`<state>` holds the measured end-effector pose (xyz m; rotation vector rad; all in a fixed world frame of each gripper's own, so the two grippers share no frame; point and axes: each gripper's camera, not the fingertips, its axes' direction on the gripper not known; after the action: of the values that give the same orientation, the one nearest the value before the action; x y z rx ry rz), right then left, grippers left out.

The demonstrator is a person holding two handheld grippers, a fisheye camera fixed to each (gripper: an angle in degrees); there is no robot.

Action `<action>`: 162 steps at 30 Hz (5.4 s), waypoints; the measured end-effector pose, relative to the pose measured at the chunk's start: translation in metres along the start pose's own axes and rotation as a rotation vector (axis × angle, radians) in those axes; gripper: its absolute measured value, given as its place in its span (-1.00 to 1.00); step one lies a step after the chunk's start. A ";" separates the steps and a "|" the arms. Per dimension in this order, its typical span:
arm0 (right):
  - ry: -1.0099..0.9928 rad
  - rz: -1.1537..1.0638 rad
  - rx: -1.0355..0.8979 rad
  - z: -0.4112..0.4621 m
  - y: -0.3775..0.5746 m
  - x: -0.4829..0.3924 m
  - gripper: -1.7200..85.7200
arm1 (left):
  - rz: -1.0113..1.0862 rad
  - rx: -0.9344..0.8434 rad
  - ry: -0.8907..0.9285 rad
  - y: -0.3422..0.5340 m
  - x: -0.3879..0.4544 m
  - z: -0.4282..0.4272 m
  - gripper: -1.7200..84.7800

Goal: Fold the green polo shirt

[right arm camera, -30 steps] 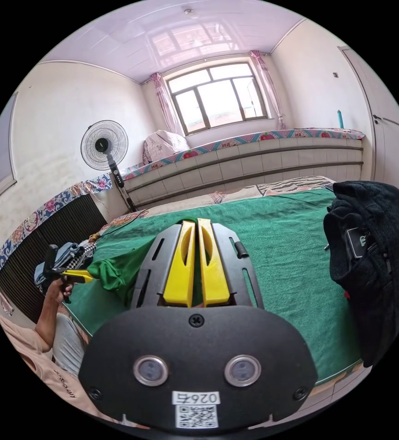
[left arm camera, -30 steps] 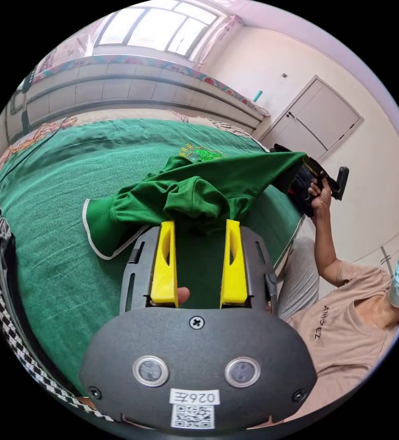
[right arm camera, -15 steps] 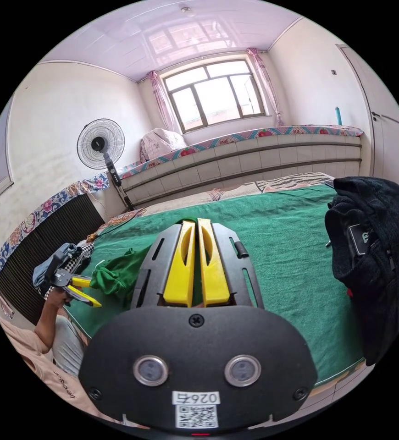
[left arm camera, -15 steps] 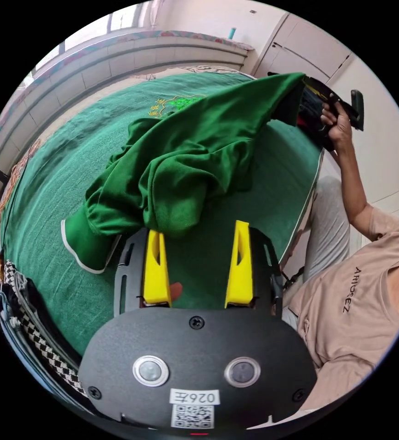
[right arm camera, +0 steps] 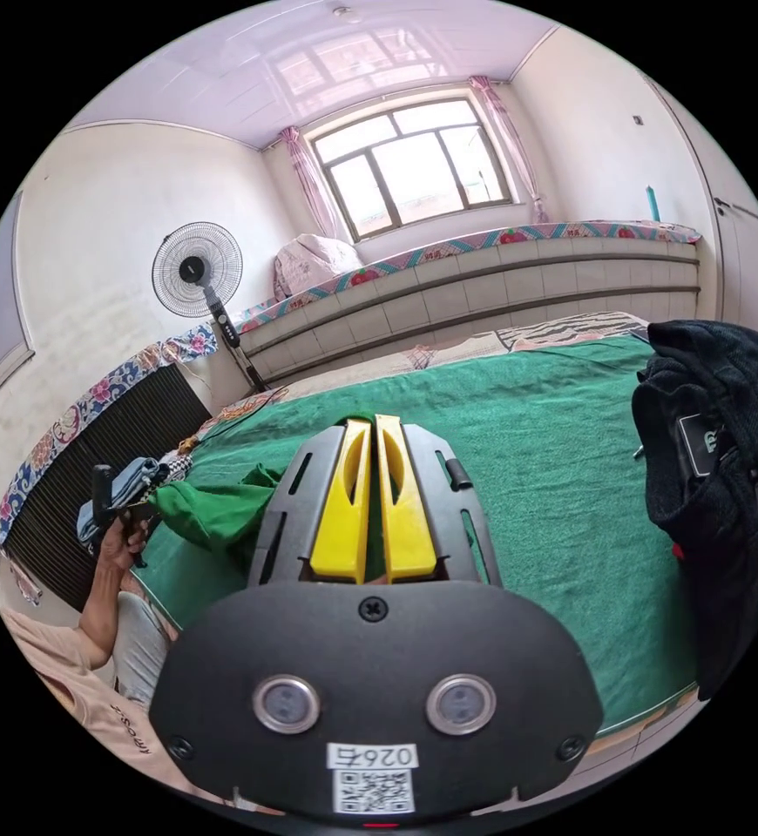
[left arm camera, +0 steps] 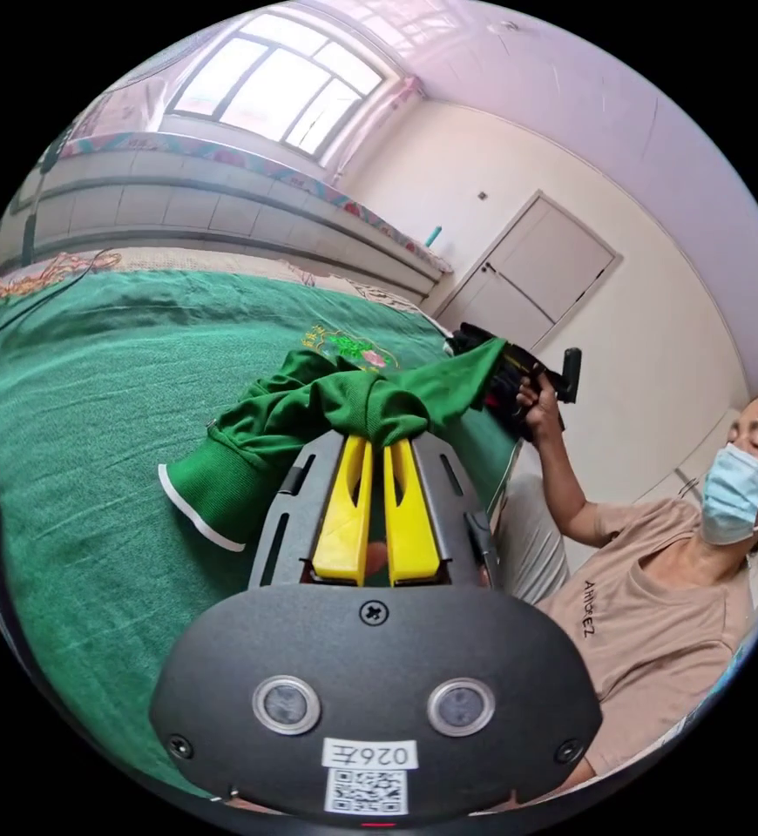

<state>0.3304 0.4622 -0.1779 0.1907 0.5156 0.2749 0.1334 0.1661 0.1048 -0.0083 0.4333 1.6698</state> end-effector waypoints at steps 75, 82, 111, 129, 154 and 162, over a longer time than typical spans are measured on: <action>-0.010 -0.219 -0.361 0.062 0.021 -0.141 -1.00 | -0.147 0.038 -0.019 -0.035 -0.187 -0.223 -0.98; -0.148 -0.065 -0.477 0.040 -0.016 -0.104 -1.00 | -0.267 -0.036 0.160 0.017 -0.224 -0.198 -0.98; 0.042 0.043 -0.679 -0.092 -0.261 -0.081 -0.95 | -0.261 -0.065 -0.081 0.165 -0.100 -0.261 -0.58; 0.108 0.051 -0.711 -0.050 -0.370 -0.131 -0.97 | 0.204 0.112 -0.184 0.158 0.177 -0.169 -0.77; -0.046 0.189 -0.649 -0.128 -0.452 -0.069 -0.88 | 0.015 -0.402 0.131 0.127 0.185 0.207 -0.97; -0.125 -0.021 -0.898 -0.045 -0.424 -0.124 -0.95 | -0.017 -0.406 0.155 0.135 0.176 0.203 -0.96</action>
<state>0.2929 0.0280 -0.2641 -0.6659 0.2330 0.4452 0.0267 0.3809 0.2855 -0.4422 0.2030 1.7214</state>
